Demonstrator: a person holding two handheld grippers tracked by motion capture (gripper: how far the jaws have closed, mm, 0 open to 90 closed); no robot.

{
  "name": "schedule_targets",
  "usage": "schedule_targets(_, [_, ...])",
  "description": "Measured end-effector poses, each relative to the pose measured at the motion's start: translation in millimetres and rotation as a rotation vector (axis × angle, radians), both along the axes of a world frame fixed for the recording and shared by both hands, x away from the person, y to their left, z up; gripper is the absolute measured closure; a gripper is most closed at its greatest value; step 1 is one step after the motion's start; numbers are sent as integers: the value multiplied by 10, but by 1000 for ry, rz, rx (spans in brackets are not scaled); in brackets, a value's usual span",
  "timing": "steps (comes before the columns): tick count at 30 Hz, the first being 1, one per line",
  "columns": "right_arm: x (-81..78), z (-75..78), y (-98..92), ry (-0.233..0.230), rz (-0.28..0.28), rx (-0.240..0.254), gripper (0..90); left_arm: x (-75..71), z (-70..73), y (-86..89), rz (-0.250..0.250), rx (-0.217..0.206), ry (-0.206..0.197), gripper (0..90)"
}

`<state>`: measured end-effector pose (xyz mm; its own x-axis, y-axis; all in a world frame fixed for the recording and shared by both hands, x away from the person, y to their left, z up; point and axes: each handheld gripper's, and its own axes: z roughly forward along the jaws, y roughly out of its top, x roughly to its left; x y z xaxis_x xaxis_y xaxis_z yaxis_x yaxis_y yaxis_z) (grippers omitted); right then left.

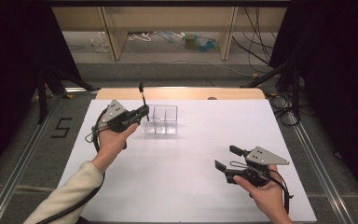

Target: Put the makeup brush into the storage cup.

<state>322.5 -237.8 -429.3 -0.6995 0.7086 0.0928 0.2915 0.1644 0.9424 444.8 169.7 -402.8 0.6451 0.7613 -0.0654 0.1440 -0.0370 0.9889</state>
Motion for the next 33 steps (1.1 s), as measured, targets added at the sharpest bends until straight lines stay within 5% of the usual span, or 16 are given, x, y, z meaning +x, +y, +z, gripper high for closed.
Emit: schedule_targets(33, [5, -8, 1, -1, 3, 3, 218, 122, 41, 6, 18, -8, -3, 852])
